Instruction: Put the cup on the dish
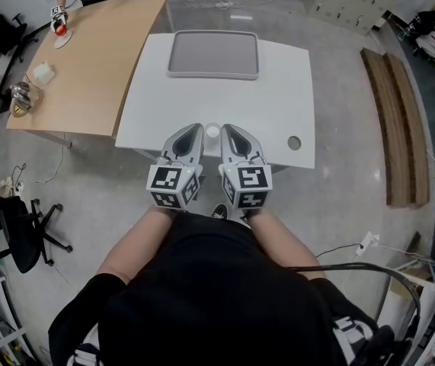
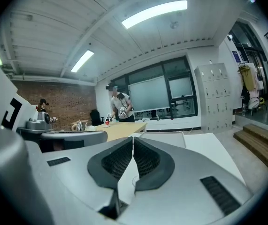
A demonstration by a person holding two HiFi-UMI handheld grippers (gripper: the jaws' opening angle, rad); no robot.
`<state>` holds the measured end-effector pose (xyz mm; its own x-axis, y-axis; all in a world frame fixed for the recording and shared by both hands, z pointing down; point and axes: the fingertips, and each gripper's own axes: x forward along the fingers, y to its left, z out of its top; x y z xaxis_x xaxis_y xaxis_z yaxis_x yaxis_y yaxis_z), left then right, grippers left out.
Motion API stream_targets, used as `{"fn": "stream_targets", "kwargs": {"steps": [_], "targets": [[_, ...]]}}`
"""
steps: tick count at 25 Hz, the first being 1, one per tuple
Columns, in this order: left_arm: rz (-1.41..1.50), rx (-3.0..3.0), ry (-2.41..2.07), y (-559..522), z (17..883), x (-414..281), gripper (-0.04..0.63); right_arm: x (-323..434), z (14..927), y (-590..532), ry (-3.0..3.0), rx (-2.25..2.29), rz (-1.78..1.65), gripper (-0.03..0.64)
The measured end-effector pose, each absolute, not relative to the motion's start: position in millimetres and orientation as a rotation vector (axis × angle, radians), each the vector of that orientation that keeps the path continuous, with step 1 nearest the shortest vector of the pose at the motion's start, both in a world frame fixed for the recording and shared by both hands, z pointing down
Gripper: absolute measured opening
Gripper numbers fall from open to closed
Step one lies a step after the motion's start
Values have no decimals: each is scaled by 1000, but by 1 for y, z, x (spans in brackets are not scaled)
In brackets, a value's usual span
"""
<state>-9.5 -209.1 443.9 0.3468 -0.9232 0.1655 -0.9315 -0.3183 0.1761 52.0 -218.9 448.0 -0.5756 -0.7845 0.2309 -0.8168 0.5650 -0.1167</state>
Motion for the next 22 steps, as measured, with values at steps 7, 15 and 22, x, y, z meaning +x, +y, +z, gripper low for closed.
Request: {"fn": "stream_targets", "kwargs": {"steps": [7, 15, 22], "targets": [[81, 2362, -1711, -211, 440, -17, 8, 50, 451, -227, -2661, 1341, 357, 14], [106, 2353, -1690, -224, 453, -22, 8, 47, 463, -237, -2642, 1330, 394, 14], [98, 2362, -1640, -249, 461, -21, 8, 49, 470, -253, -2604, 1344, 398, 14]]}}
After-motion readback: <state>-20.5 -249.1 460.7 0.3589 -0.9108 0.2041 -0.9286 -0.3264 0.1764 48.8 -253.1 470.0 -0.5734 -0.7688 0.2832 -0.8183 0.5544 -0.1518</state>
